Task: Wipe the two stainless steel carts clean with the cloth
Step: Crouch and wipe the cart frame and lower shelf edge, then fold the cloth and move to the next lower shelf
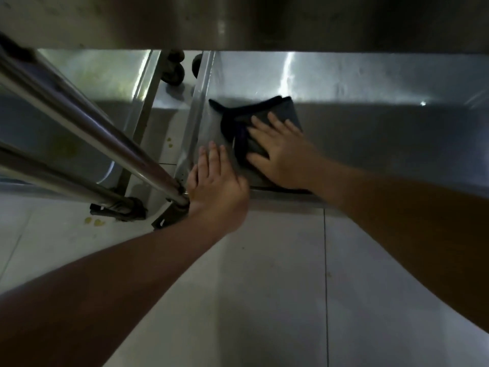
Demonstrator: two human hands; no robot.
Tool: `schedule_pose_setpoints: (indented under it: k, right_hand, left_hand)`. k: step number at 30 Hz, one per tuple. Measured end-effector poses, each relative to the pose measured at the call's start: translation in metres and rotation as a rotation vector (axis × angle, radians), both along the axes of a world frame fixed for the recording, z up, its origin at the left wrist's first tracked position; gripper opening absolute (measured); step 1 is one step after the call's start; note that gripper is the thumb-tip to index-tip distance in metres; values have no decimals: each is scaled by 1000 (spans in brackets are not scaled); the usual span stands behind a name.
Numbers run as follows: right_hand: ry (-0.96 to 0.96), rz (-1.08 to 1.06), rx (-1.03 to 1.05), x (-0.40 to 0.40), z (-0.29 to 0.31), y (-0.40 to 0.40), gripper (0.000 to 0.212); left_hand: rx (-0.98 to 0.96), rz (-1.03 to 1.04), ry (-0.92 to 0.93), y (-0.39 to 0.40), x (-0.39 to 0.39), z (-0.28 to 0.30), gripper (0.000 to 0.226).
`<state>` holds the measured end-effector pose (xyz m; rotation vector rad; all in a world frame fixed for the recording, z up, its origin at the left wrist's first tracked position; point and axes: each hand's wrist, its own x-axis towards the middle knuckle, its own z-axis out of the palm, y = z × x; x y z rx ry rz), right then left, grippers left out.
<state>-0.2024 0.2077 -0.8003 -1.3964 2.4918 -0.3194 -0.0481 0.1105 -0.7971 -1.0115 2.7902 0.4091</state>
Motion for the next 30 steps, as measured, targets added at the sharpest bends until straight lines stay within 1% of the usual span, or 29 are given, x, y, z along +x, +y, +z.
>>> schedule_pose_setpoints:
  k: [4,7,12,17,20,22,24,26,27,28,30]
  right_hand:
    - [-41,101,76,11,1,50,77]
    - [-35,152,77,19,8,75,77]
    - [30,186,-22,40,10,113,59]
    - [-53,104,-68,47,22,131,59]
    - [-101,44,0,50,43,144,65]
    - [-172,-41,70,50,61,159,62]
    - [-316,-171,103,56,80,181,52]
    - [-491,-307,169,70,97,209,36]
    - [-540,-369,233,81,106,227,29]
    - [-574,-418,307,93,116,247,26]
    - [-629,-457,417,117,143,279,31]
  left_hand:
    - [75,12,14,-8,-2,0,68]
    - [118,25,21,-14,-4,0,67]
    - [140,14,-19,-12,-5,8,68]
    - [154,4,-78,-13,-11,33,69]
    - [117,1,-74,3,-8,47,68]
    - [123,-18,-30,24,-2,57,66]
    - [136,-135,-37,47,7,69,62]
    - [168,-199,-134,70,22,90,60]
    - [191,-199,-195,81,31,103,61]
    - [207,-201,-254,93,41,117,61]
    - [234,-252,-387,115,63,149,59]
